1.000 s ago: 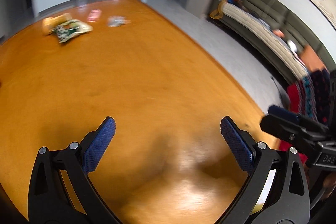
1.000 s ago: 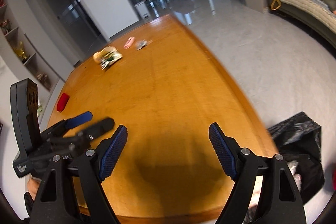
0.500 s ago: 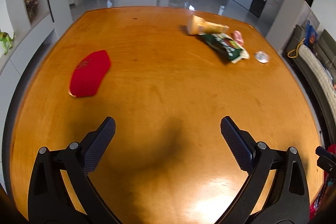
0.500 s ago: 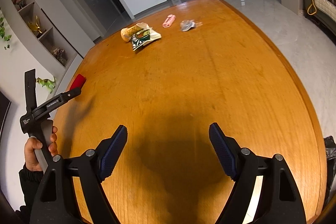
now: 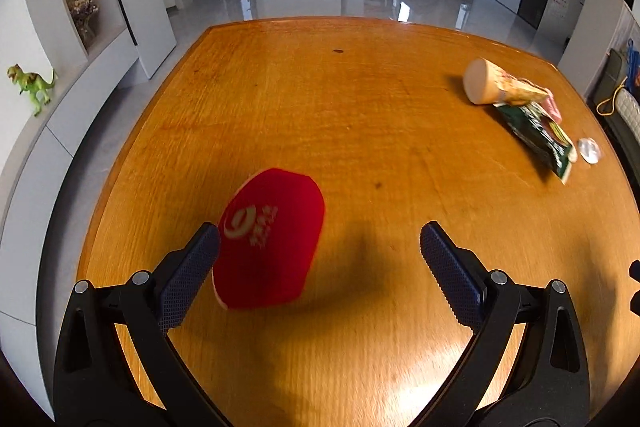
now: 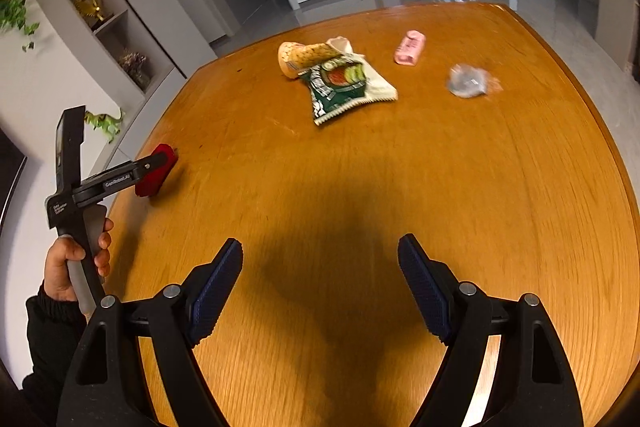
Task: Collect trash
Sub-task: 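Grasp the red paddle case with the left tool while the right tool grasps the green snack packet, then carry the red case and green packet over the black trash bag and release both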
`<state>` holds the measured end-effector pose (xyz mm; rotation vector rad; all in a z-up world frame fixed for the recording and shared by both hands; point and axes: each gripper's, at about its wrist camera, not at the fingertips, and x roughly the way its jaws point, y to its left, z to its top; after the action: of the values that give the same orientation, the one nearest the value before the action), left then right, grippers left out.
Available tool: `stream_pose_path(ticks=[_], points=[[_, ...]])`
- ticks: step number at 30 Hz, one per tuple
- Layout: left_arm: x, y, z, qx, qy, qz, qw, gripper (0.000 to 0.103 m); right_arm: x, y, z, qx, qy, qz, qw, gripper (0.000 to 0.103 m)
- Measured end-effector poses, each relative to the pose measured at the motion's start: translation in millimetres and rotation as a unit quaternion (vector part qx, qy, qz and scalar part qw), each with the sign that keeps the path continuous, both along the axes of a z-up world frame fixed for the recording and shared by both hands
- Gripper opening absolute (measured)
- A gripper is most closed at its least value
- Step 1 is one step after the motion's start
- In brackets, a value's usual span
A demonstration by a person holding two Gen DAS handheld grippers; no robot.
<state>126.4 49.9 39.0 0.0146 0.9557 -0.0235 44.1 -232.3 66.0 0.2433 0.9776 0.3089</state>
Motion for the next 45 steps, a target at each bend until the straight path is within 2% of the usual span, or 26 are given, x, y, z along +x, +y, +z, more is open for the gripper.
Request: stream_pose_path(ticks=[2,4,5,10,14,16,17,23,24,25,27,33,37,45], points=[[10,5,-5,-0.004,0.012,0.003,0.9999,0.084,21,8,4,-0.006,-0.003,0.013,1.000,0.081],[18,7,-9,0.025,0.009,0.013,0.9996,0.062,39,15,6,-0.016,-0.006,0.022,1.000,0.081],[20,9,-9,0.034,0.010,0.013,0.9993,0.058,51,20,6,-0.025,-0.006,0.028,0.999,0.082],[32,16,-12,0.016,0.028,-0.017,0.9993,0.059,106,41,2,-0.056,0.007,0.046,0.997,0.087],[48,17,-22,0.018,0.065,-0.020,0.9975,0.061,143,56,-3,-0.102,0.013,0.041,0.994,0.087],[52,19,-25,0.010,0.066,-0.017,0.9976,0.062,160,60,-10,-0.110,0.024,0.037,0.993,0.087],[53,22,-25,-0.002,0.066,-0.014,0.9977,0.062,167,62,-14,-0.112,0.028,0.040,0.993,0.087],[49,22,-24,0.005,0.075,-0.022,0.9969,0.059,181,66,-27,-0.156,0.032,0.039,0.986,0.085],[47,22,-24,0.005,0.078,-0.023,0.9967,0.058,179,67,-30,-0.179,0.034,0.044,0.982,0.080],[43,21,-24,0.005,0.080,-0.024,0.9965,0.058,178,73,-31,-0.217,0.031,0.052,0.974,0.065],[37,19,-23,0.006,0.083,-0.028,0.9961,0.058,172,72,-30,-0.211,0.034,0.067,0.975,0.063],[1,13,-21,-0.014,0.083,-0.042,0.9956,0.057,126,50,-21,-0.135,0.046,0.057,0.988,0.060],[-31,-7,-13,-0.028,0.070,-0.068,0.9948,0.057,72,36,-14,-0.109,0.035,0.054,0.992,0.061],[-92,-77,1,-0.053,0.051,-0.140,0.9874,0.057,-34,-6,0,-0.074,0.019,0.026,0.997,0.061]])
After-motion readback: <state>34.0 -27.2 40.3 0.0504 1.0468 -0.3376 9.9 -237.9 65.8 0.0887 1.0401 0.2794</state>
